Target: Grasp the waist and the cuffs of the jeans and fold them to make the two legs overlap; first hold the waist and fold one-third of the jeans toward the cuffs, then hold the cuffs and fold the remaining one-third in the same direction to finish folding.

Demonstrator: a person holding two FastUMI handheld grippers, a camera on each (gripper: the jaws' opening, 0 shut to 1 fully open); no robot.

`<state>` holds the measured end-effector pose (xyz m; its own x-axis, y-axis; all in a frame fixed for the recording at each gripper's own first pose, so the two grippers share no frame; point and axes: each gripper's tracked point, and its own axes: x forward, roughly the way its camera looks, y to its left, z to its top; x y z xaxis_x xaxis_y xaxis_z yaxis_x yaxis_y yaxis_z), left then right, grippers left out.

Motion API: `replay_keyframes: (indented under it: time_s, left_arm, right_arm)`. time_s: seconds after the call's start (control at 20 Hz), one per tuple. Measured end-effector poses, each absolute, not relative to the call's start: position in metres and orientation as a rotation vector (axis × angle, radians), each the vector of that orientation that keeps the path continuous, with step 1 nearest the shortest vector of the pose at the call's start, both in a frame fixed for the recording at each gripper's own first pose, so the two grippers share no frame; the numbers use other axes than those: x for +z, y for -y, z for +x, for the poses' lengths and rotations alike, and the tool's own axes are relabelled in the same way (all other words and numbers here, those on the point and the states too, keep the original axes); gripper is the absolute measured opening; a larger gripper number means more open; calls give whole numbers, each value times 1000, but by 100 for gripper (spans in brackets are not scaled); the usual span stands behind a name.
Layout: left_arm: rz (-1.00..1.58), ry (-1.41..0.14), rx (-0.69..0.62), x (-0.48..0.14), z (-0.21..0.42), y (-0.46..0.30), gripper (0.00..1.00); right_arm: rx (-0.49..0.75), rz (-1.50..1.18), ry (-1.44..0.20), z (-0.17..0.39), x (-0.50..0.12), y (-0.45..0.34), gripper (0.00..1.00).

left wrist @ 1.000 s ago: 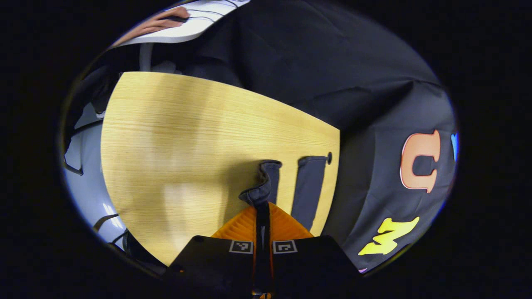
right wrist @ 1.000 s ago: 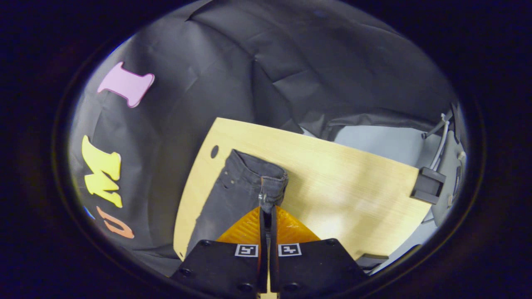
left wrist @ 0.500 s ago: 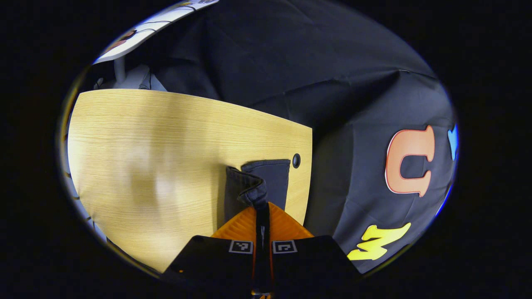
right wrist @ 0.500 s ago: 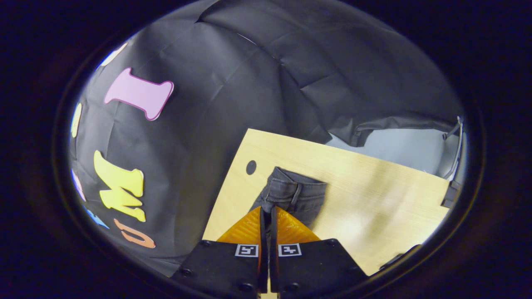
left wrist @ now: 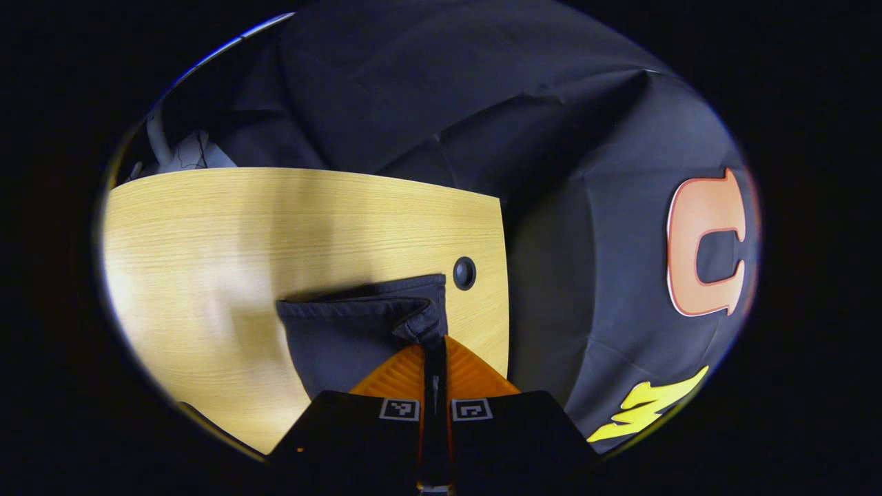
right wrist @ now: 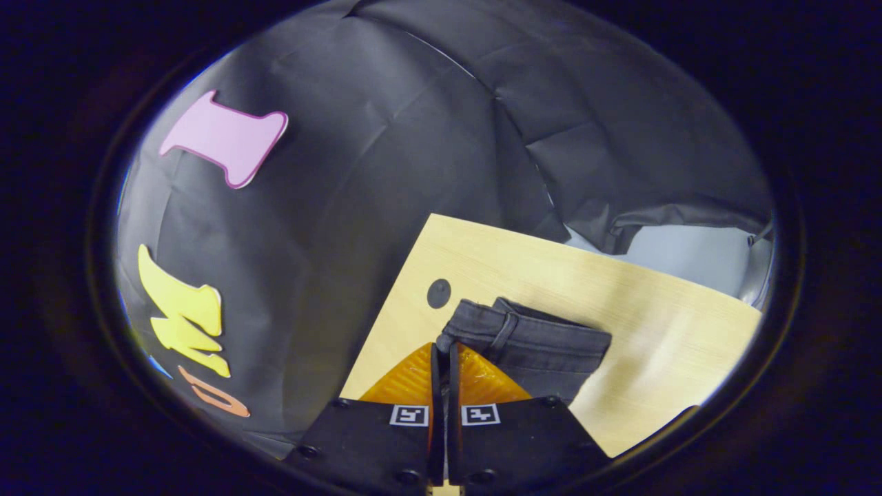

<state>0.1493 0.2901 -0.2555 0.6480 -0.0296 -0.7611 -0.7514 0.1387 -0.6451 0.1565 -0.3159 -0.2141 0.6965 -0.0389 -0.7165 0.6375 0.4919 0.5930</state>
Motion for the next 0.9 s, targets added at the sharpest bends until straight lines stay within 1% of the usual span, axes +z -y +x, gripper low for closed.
replay_keyframes:
  time_s: [0.15, 0.2, 0.25, 0.3, 0.7, 0.75, 0.8, 0.85, 0.9]
  left_arm:
    - [-1297, -770, 601, -284, 170, -286, 3]
    - [-1283, -776, 602, -292, 176, -285, 3]
    - [-1269, -786, 606, -298, 180, -284, 3]
    - [-1258, -789, 606, -302, 183, -282, 3]
    - [-1168, -798, 599, -322, 197, -280, 3]
    - [-1164, -796, 599, -323, 197, -279, 3]
    - [-1154, -789, 589, -325, 201, -279, 4]
    - [-1132, -776, 580, -323, 203, -279, 5]
    - [-1104, -759, 563, -322, 208, -280, 29]
  right_arm:
    - [-457, 974, -712, 174, -228, 313, 3]
    - [-461, 958, -722, 178, -239, 313, 0]
    - [-462, 942, -730, 184, -248, 313, 3]
    - [-465, 927, -734, 188, -253, 310, 3]
    - [-496, 862, -761, 202, -291, 315, 3]
    - [-500, 857, -757, 204, -293, 316, 3]
    - [-501, 853, -751, 204, -293, 316, 0]
    - [-500, 845, -745, 203, -293, 316, 3]
    - [-483, 845, -728, 206, -291, 313, 4]
